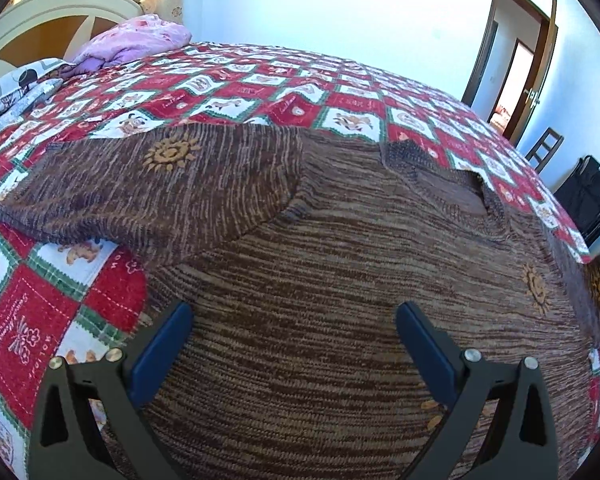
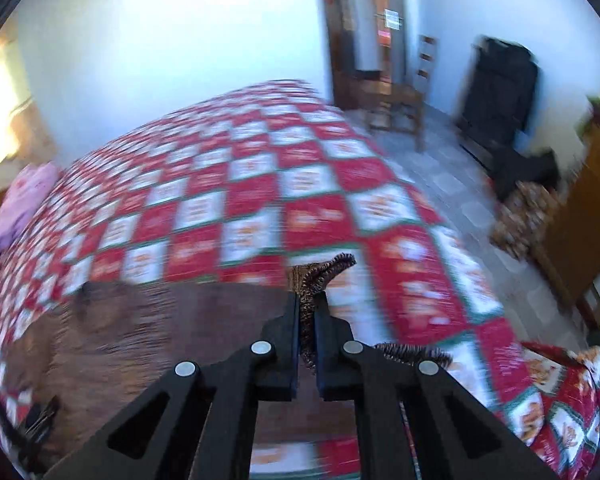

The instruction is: Fold small clothes

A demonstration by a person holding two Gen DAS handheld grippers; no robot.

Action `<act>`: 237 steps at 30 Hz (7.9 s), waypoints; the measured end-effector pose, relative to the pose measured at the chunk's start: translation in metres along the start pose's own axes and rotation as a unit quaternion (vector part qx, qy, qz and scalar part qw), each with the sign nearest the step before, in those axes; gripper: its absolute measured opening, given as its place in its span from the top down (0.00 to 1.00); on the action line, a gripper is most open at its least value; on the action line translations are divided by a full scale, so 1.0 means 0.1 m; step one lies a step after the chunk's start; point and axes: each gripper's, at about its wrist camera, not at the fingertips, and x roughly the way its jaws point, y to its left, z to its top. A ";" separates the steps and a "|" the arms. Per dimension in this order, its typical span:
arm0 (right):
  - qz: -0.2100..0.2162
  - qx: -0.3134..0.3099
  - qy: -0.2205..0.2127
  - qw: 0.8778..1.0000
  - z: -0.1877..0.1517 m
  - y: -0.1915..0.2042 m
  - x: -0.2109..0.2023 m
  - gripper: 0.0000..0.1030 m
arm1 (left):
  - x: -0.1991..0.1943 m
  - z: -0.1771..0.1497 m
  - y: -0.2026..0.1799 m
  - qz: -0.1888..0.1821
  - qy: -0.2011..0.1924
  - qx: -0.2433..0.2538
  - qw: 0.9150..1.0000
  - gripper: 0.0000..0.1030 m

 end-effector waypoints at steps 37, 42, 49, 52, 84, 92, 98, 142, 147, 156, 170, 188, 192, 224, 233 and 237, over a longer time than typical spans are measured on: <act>0.178 -0.059 0.041 0.981 -1.29 1.84 0.89 0.78 | -0.01 -0.01 0.06 -0.025 -0.013 -0.014 1.000 0.00; 0.199 -0.101 0.047 0.974 -1.55 2.18 0.81 0.78 | -0.01 -0.01 0.05 -0.021 -0.011 -0.010 1.000 0.00; 0.121 -0.097 -0.006 0.988 -1.44 1.90 0.76 0.78 | 0.00 -0.01 0.05 -0.019 -0.010 -0.009 1.000 0.00; 0.141 -0.059 0.027 0.988 -1.43 1.76 0.92 0.78 | 0.01 -0.01 0.02 -0.009 -0.004 -0.002 1.000 0.00; 0.168 -0.065 0.024 0.983 -1.46 1.80 0.92 0.58 | -0.16 0.44 2.64 0.044 -0.064 -0.354 0.932 0.56; 0.172 -0.063 0.024 0.983 -1.45 1.80 0.93 0.57 | -0.11 0.32 2.78 0.039 -0.083 -0.362 0.928 0.87; 0.188 -0.047 0.024 0.981 -1.45 1.74 0.94 0.57 | -0.16 0.56 2.53 0.061 -0.082 -0.297 0.949 0.91; 0.223 -0.046 0.013 0.974 -1.12 2.09 0.76 0.41 | -0.21 -0.17 0.29 -0.085 -0.030 -0.031 0.995 0.04; 0.192 -0.082 0.041 0.977 -1.13 2.35 0.99 0.49 | -0.26 -0.21 0.30 -0.088 -0.028 -0.021 0.995 0.00; 0.168 -0.114 0.043 0.978 -1.30 2.28 0.97 0.91 | -0.24 -0.21 0.33 -0.098 -0.033 -0.027 0.994 0.00; 0.222 -0.005 0.050 0.974 -1.42 2.07 0.75 0.49 | -0.25 -0.22 0.33 -0.100 -0.034 -0.027 0.994 0.00; 0.186 -0.120 0.010 0.975 -1.52 2.37 0.60 0.86 | -0.26 -0.21 0.32 -0.101 -0.035 -0.027 0.994 0.00; 0.181 -0.116 0.038 0.976 -1.62 2.30 0.80 0.85 | -0.26 -0.21 0.32 -0.101 -0.035 -0.026 0.994 0.00; 0.140 -0.170 0.031 0.975 -0.89 2.57 1.59 0.52 | 0.35 0.35 0.54 0.065 0.035 -0.052 0.996 0.00; 0.161 -0.141 0.024 0.977 -1.22 2.35 0.72 0.50 | 0.33 0.35 0.56 0.058 0.030 -0.057 0.996 0.00; 0.170 -0.147 0.035 0.974 -1.71 2.09 0.33 0.46 | 0.33 0.35 0.55 0.061 0.029 -0.056 0.996 0.00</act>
